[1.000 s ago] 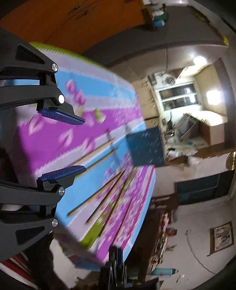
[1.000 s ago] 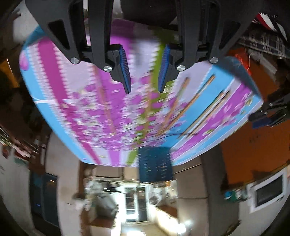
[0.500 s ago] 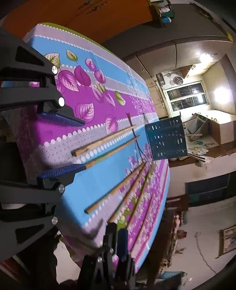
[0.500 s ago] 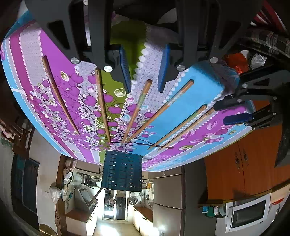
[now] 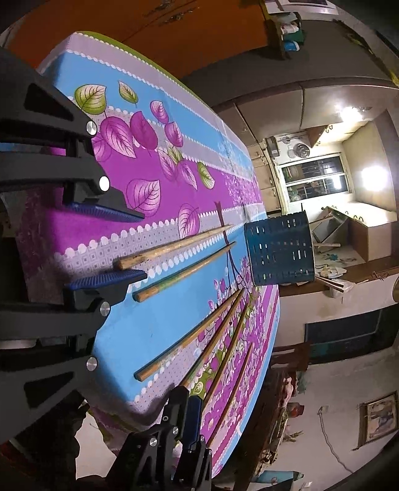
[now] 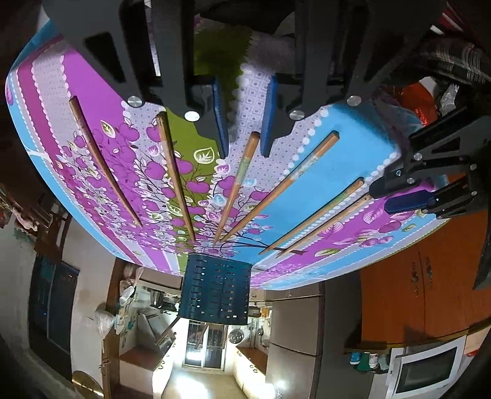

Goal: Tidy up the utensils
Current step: 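Grasp a chopstick with the right tool while the left tool grasps another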

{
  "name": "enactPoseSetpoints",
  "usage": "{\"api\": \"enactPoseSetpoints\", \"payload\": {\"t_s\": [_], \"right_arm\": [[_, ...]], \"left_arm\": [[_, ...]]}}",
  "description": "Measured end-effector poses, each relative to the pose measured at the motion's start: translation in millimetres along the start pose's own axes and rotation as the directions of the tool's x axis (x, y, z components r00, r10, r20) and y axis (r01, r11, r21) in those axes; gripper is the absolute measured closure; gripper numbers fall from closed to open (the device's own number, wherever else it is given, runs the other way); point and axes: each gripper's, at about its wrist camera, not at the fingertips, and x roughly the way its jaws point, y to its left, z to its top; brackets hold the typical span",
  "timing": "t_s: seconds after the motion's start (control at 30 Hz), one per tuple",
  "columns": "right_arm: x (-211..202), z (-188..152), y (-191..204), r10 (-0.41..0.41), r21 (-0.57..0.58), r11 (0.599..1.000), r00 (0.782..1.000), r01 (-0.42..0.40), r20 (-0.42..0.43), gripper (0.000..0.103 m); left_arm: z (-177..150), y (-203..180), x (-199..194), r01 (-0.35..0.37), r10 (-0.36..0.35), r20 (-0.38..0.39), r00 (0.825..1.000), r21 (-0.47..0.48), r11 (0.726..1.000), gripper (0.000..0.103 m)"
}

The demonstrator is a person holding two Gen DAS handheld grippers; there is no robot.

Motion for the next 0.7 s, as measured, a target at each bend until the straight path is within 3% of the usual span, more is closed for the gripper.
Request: {"api": "enactPoseSetpoints", "payload": {"t_s": [0.2, 0.3, 0.7], "right_arm": [[1.2, -0.9, -2.3, -0.011, 0.042, 0.999, 1.0, 0.011, 0.007, 0.084], [0.4, -1.5, -2.1, -0.005, 0.054, 0.999, 1.0, 0.004, 0.009, 0.093], [0.4, -0.8, -3.7, 0.003, 0.1, 0.995, 1.0, -0.004, 0.016, 0.097]], "left_arm": [[-0.7, -4.0, -1.2, 0.008, -0.008, 0.01, 1.0, 0.009, 1.0, 0.082], [-1.1, -4.3, -1.2, 0.019, -0.019, 0.013, 1.0, 0.0, 1.0, 0.087], [-1.7, -0.3, 0.0, 0.024, -0.023, 0.018, 1.0, -0.03, 0.999, 0.094]]}}
